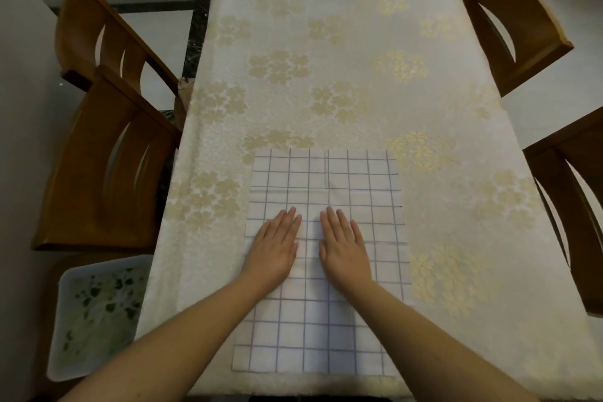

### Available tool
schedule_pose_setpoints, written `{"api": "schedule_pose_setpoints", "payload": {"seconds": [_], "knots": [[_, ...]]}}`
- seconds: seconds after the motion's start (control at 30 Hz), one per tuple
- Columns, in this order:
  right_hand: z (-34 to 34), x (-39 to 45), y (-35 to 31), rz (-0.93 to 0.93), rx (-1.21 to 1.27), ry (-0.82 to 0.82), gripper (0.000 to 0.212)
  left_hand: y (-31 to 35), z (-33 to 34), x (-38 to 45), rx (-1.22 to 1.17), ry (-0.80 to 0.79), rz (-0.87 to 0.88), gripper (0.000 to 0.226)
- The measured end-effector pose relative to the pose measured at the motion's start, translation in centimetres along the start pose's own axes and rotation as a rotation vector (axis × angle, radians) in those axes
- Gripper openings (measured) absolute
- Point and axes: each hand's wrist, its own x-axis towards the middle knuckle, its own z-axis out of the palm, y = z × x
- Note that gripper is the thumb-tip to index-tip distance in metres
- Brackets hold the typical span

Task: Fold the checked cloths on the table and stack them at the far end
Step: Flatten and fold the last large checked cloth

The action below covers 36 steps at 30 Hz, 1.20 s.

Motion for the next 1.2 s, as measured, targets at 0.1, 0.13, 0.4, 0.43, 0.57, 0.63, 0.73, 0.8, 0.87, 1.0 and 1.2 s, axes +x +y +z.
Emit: {"api": "schedule_pose_setpoints", "payload": {"seconds": [0.1, 0.13, 0.4, 0.43, 0.57, 0.63, 0.73, 0.8, 0.87, 1.0, 1.2], "knots": [[1.2, 0.6, -0.1, 0.005, -0.005, -0.018, 0.059, -1.1, 0.1, 0.9, 0.033, -0.046, 0.027, 0.062], [1.4, 0.6, 0.3, -0.007, -0.016, -0.007, 0.061, -1.4, 0.2, 0.8, 0.045, -0.048, 0.033, 0.064], [0.0, -1.5, 8.9, 0.150, -0.074, 0.014, 0.072, -5.8, 0.0, -0.3, 0.071, -0.018, -0.047, 0.080], [-0.3, -1.8, 9.7, 0.174, -0.069, 0.011, 0.073, -6.5, 0.0, -0.5, 0.082, -0.024, -0.049, 0.081], [-1.1, -2.4, 11.1, 0.225, -0.020, 0.026, 0.074, -7.9, -0.7, -1.1, 0.076, 0.001, -0.046, 0.079], [-1.4, -1.9, 10.3, 0.213, 0.012, 0.073, 0.071, -7.3, -1.1, -0.5, 0.053, 0.044, -0.045, 0.074], [-1.4, 0.4, 7.5, 0.102, 0.056, 0.100, 0.064, -4.2, -2.1, 2.0, -0.025, 0.128, 0.029, 0.063], [-1.3, 2.5, 5.2, 0.026, 0.096, 0.120, 0.062, -1.8, -2.3, 4.4, -0.087, 0.125, 0.055, 0.060], [-1.1, 4.7, 2.8, -0.029, 0.117, 0.120, 0.057, -0.2, -2.1, 6.8, -0.100, 0.106, 0.069, 0.056], [0.0, 7.3, 1.2, -0.089, 0.083, 0.059, 0.055, 0.0, -1.4, 9.5, 0.017, 0.028, 0.110, 0.054], [-0.7, 8.8, 5.3, -0.017, -0.056, 0.017, 0.067, -4.1, -1.9, 10.0, 0.093, 0.029, 0.063, 0.068]]}}
